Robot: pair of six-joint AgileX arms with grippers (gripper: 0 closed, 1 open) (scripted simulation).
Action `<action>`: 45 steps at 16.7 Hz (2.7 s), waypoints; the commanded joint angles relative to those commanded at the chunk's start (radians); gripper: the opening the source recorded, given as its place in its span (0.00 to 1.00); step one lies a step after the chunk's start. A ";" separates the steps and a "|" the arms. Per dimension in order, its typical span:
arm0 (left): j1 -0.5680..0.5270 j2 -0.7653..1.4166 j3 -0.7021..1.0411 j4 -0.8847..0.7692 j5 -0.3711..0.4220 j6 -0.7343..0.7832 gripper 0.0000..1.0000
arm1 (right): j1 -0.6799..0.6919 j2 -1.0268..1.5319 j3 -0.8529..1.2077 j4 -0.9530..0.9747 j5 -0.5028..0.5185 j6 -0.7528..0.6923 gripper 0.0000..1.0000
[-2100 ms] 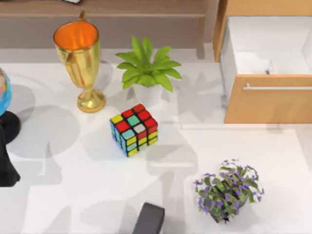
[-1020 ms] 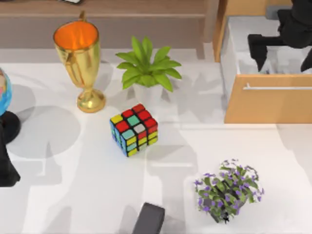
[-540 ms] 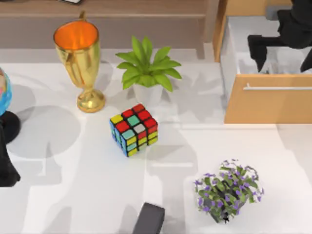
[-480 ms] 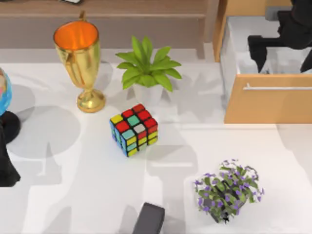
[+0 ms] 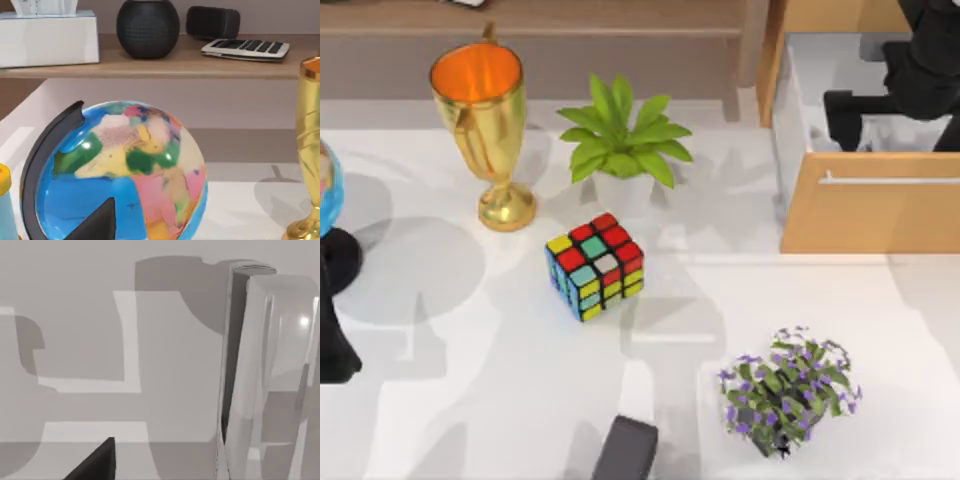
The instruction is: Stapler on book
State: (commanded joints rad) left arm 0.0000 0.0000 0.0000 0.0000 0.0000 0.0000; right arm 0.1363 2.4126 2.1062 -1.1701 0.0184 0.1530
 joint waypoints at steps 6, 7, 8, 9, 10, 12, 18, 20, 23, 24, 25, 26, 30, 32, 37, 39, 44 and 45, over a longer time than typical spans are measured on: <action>0.000 0.000 0.000 0.000 0.000 0.000 1.00 | -0.003 0.054 0.002 0.058 -0.001 -0.001 1.00; 0.000 0.000 0.000 0.000 0.000 0.000 1.00 | -0.003 0.054 0.002 0.058 -0.001 -0.001 1.00; 0.000 0.000 0.000 0.000 0.000 0.000 1.00 | -0.003 0.054 0.002 0.058 -0.001 -0.001 1.00; 0.000 0.000 0.000 0.000 0.000 0.000 1.00 | -0.003 0.054 0.002 0.058 -0.001 -0.001 1.00; 0.000 0.000 0.000 0.000 0.000 0.000 1.00 | -0.003 0.054 0.002 0.058 -0.001 -0.001 0.92; 0.000 0.000 0.000 0.000 0.000 0.000 1.00 | -0.003 0.054 0.002 0.058 -0.001 -0.001 0.77; 0.000 0.000 0.000 0.000 0.000 0.000 1.00 | -0.003 0.054 0.002 0.058 -0.001 -0.001 0.32; 0.000 0.000 0.000 0.000 0.000 0.000 1.00 | -0.003 0.054 0.002 0.058 -0.001 -0.001 0.17; 0.000 0.000 0.000 0.000 0.000 0.000 1.00 | -0.003 0.054 0.002 0.058 -0.001 -0.001 0.00; 0.000 0.000 0.000 0.000 0.000 0.000 1.00 | -0.003 0.054 0.002 0.058 -0.001 -0.001 0.00; 0.000 0.000 0.000 0.000 0.000 0.000 1.00 | -0.003 0.054 0.002 0.058 -0.001 -0.001 0.00; 0.000 0.000 0.000 0.000 0.000 0.000 1.00 | -0.003 0.054 0.002 0.058 -0.001 -0.001 0.00; 0.000 0.000 0.000 0.000 0.000 0.000 1.00 | -0.003 0.054 0.002 0.058 -0.001 -0.001 0.00; 0.000 0.000 0.000 0.000 0.000 0.000 1.00 | -0.004 0.054 0.002 0.058 -0.001 0.000 0.00; 0.000 0.000 0.000 0.000 0.000 0.000 1.00 | 0.000 -0.045 -0.043 0.047 -0.012 -0.064 0.00; 0.000 0.000 0.000 0.000 0.000 0.000 1.00 | -0.007 -0.121 -0.077 0.061 -0.022 -0.108 0.00; 0.000 0.000 0.000 0.000 0.000 0.000 1.00 | -0.104 -0.349 -0.193 0.128 -0.046 -0.239 0.00; 0.000 0.000 0.000 0.000 0.000 0.000 1.00 | -0.137 -0.394 -0.226 0.142 -0.048 -0.267 0.00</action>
State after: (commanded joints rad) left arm 0.0000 0.0000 0.0000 0.0000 0.0000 0.0000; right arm -0.0005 2.0181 1.8798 -1.0278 -0.0300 -0.1143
